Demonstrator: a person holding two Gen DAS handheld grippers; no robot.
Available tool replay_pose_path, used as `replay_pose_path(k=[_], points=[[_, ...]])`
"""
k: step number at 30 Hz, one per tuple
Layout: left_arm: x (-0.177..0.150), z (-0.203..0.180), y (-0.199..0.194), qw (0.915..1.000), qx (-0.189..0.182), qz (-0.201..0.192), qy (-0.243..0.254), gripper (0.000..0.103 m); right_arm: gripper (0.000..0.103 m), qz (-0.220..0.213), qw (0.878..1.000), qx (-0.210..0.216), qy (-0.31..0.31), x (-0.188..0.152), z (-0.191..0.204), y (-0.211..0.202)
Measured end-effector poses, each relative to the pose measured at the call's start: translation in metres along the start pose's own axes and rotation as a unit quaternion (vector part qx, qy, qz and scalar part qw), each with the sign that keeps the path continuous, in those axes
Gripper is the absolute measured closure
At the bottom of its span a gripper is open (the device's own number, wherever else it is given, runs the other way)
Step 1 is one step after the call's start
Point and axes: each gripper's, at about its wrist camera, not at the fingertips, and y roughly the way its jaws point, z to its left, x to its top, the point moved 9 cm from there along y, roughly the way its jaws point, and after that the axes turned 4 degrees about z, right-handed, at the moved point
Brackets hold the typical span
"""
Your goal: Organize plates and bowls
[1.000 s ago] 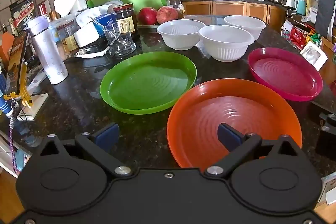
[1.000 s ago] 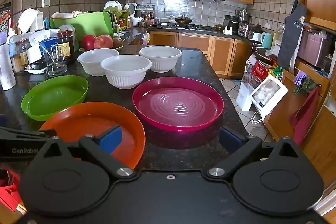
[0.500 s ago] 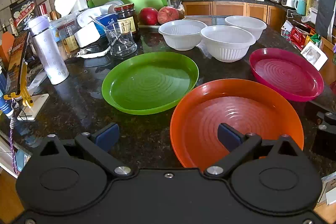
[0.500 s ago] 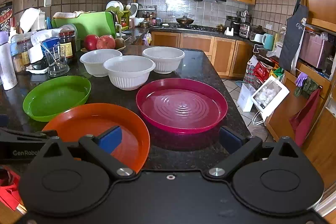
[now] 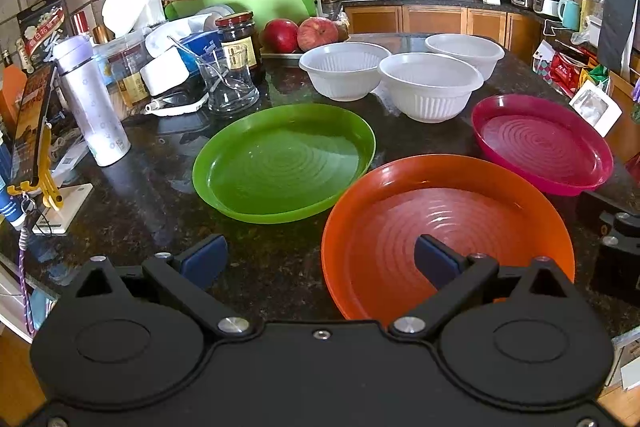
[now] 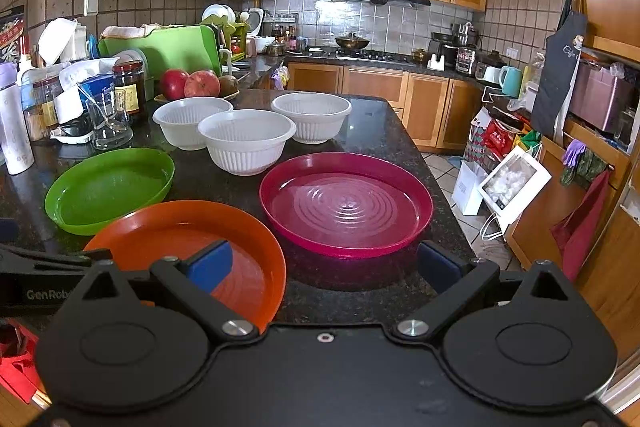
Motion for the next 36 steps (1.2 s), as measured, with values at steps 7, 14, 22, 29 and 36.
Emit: replay_pose_path(k=[7,14,22,29,36], points=[[-0.0010,-0.0018,-0.0009,1.0000,-0.001,-0.002,0.002,0.004,0.000,0.001,1.000,0.001,0.000,0.0002,-0.0001,0.0004],[-0.0010,-0.0019,-0.0010,1.0000,-0.001,-0.002,0.003,0.004,0.000,-0.001,1.000,0.004,-0.001,0.0004,-0.0009,-0.0005],[-0.0011,-0.0050,-0.0010,1.0000,-0.003,-0.003,0.007,0.004,0.000,-0.001,1.000,0.004,0.001,0.0002,-0.0018,0.0017],[-0.0003,-0.0063,-0.0003,1.0000,-0.003,-0.002,0.008,0.004,0.000,0.000,1.000,0.005,0.001,0.0001,-0.0015,0.0028],[-0.0003,-0.0064,-0.0001,1.0000,-0.004,-0.001,0.008,0.004,0.000,-0.001,1.000,0.007,0.001,-0.0001,-0.0018,0.0024]])
